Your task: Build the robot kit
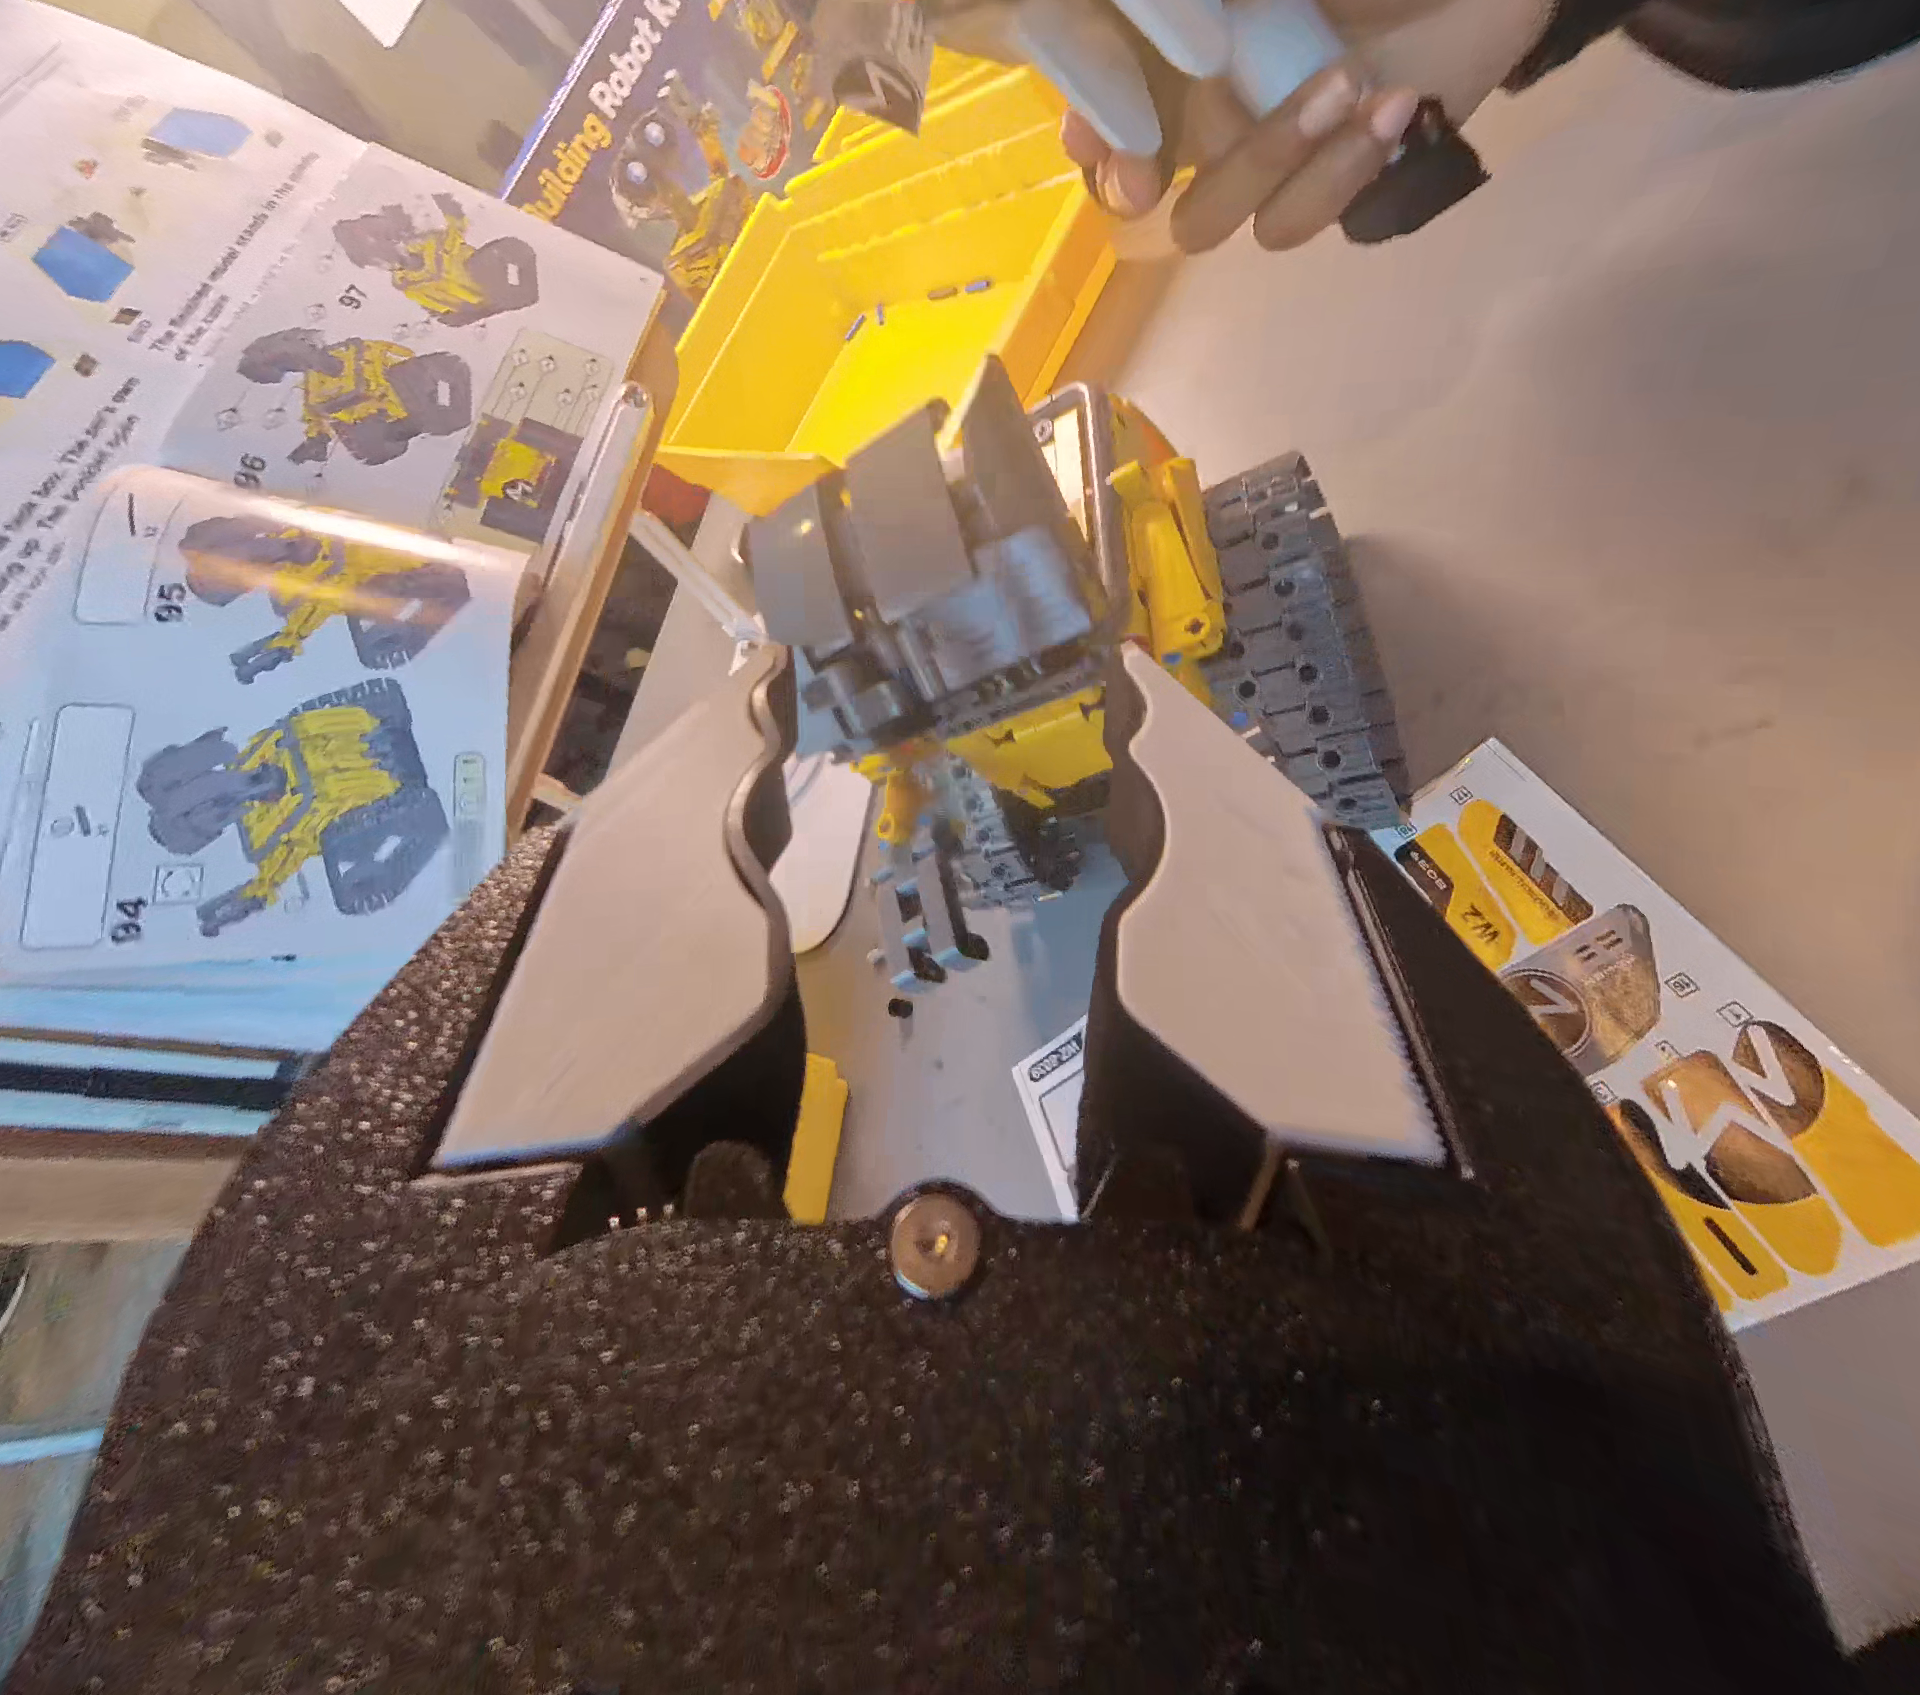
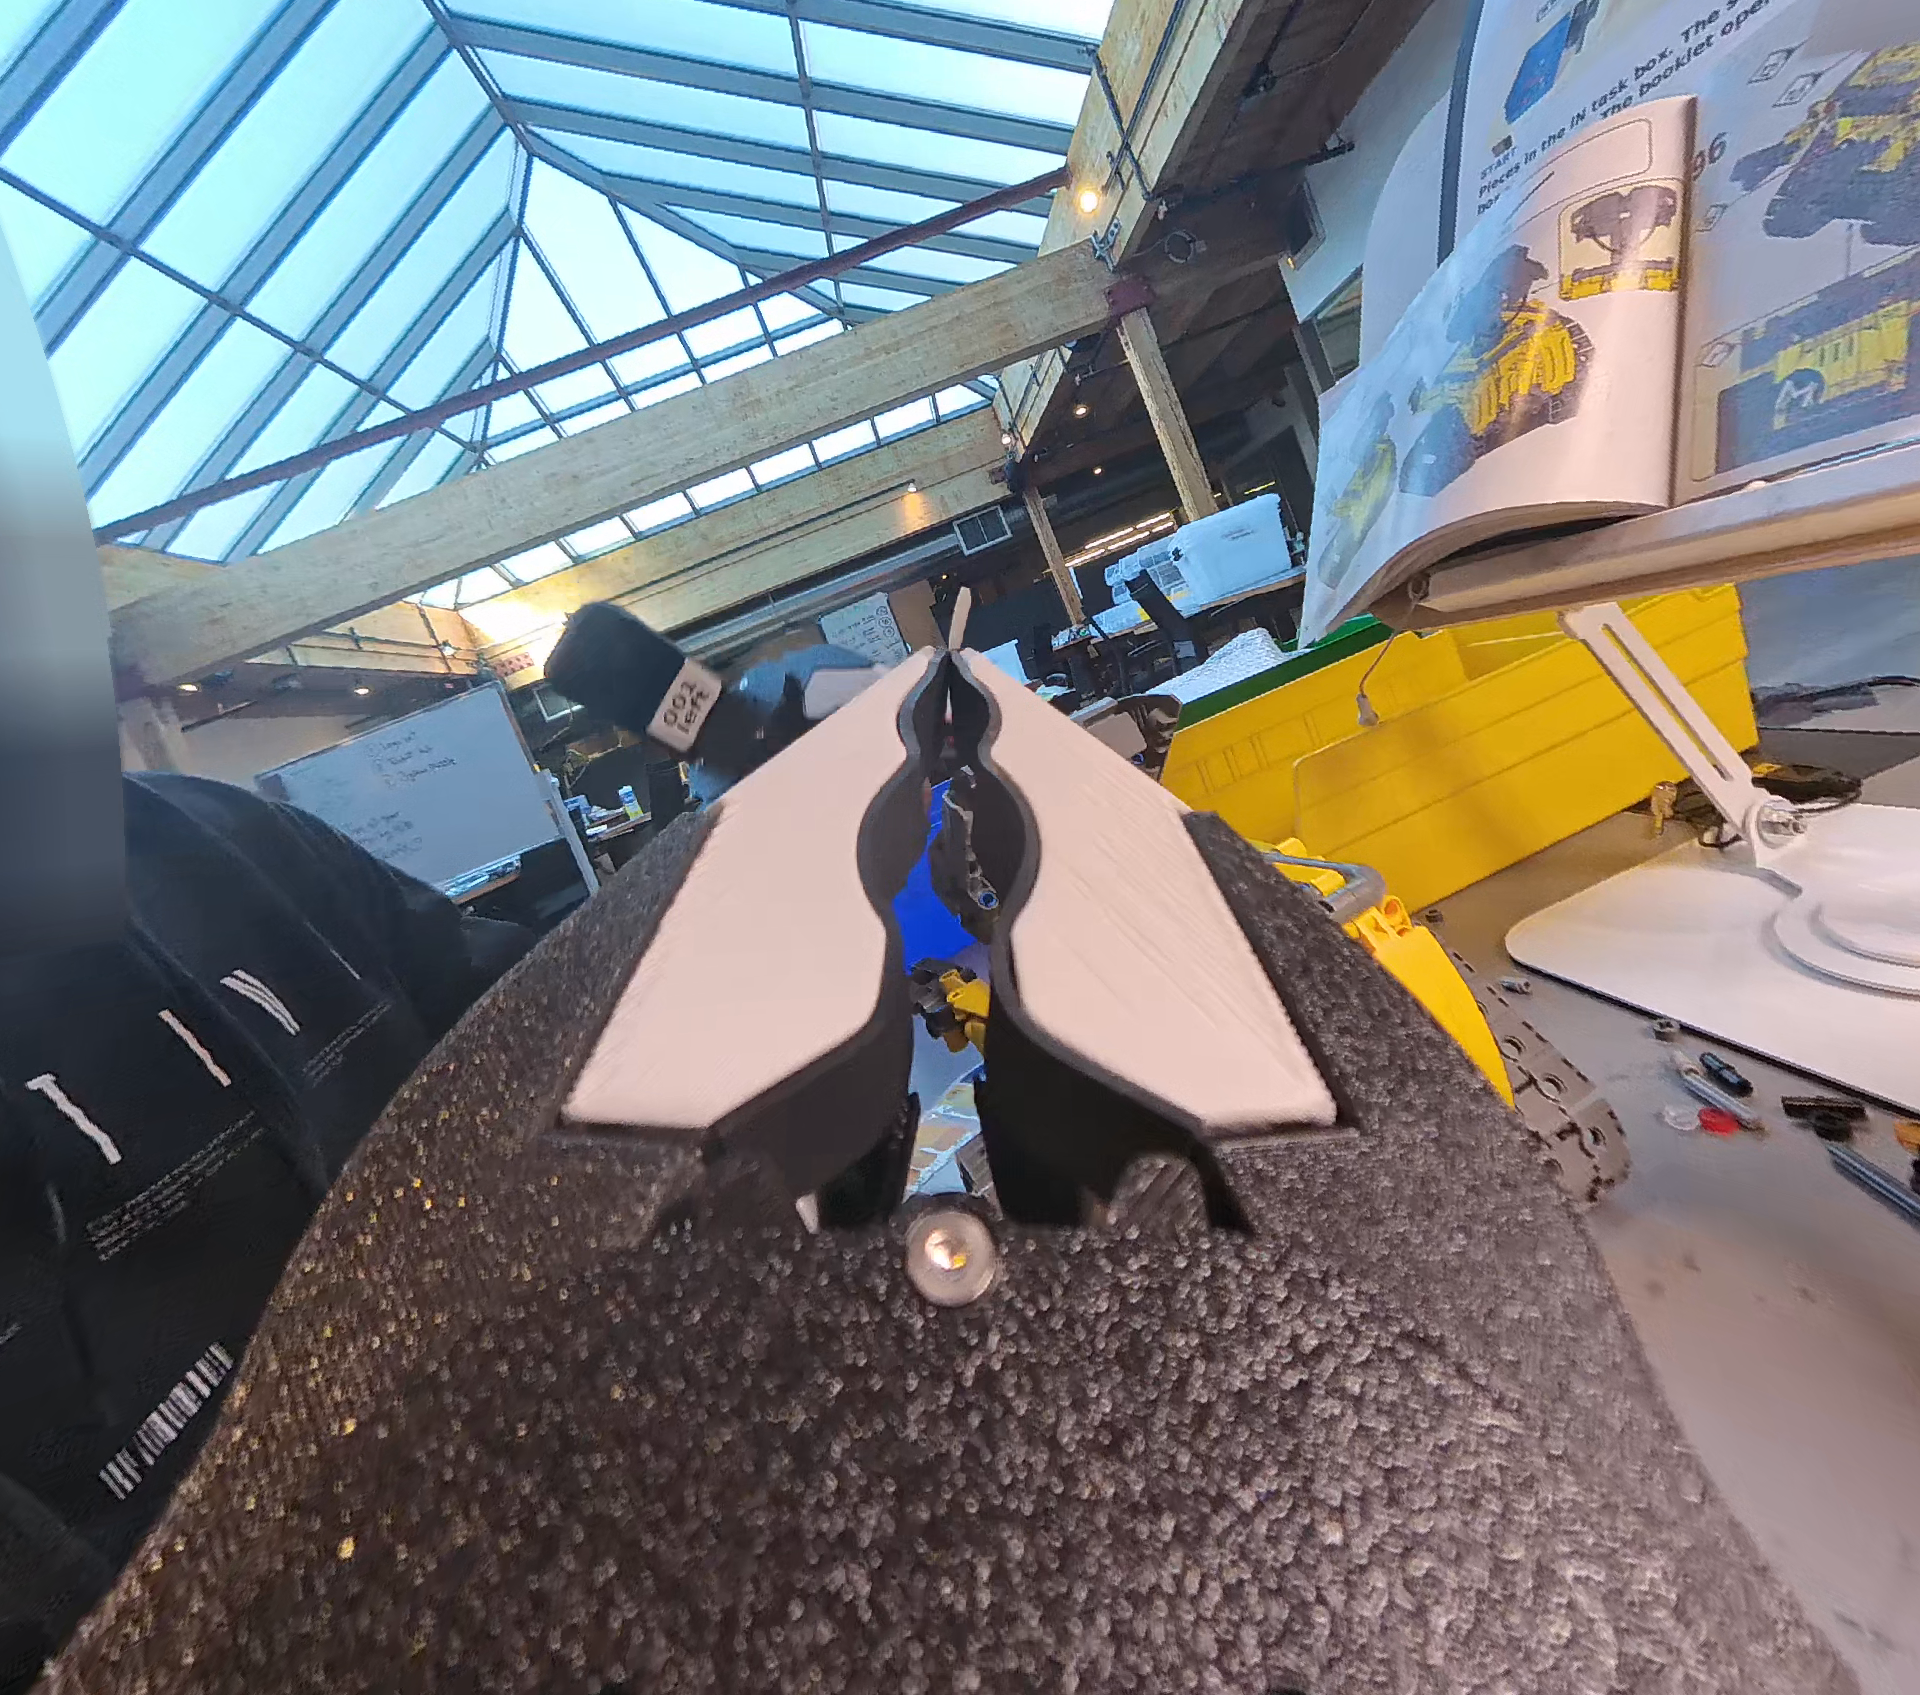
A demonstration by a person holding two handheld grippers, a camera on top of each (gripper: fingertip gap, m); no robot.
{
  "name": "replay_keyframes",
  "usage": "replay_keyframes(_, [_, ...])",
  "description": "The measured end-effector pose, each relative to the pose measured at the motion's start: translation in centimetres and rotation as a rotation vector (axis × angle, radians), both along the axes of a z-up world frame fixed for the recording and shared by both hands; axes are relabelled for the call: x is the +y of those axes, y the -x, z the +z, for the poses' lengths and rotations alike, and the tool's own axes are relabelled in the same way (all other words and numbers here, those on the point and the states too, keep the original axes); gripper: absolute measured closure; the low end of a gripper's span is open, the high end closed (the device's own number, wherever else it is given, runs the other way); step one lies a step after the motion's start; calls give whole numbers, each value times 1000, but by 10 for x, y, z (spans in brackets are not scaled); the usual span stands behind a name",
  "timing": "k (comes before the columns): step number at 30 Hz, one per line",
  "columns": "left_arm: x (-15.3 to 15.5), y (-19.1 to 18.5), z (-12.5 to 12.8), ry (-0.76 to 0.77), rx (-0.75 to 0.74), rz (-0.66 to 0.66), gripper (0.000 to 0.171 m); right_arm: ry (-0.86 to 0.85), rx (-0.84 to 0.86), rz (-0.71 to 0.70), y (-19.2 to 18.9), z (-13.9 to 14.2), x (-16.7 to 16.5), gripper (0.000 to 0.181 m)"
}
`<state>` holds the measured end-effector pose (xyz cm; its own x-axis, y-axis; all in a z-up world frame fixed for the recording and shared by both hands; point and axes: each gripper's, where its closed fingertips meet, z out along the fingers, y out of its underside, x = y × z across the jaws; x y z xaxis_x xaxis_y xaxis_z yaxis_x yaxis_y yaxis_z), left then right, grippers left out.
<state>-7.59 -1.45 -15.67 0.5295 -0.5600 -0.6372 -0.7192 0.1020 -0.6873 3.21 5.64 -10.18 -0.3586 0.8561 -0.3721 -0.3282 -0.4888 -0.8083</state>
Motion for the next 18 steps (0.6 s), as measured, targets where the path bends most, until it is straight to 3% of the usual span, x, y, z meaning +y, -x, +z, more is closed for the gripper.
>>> replay_keyframes(3, [9, 1, -22, -41, 15, 121, 109, 1, -10, 3, 3, -3, -1, 181])
replay_keyframes(8, [23, -9, -15, -242, 138, 198, 113, -3, -19, 3, 5, -5, -4, 181])
replay_keyframes(14, [29, -8, -9, -268, 188, 142, 123, -11, -11, 4, 1, -2, -5, 181])
replay_keyframes(18, [34, -3, 16, -303, 123, 127, 135, -13, -14, 18, 2, -2, -8, 181])
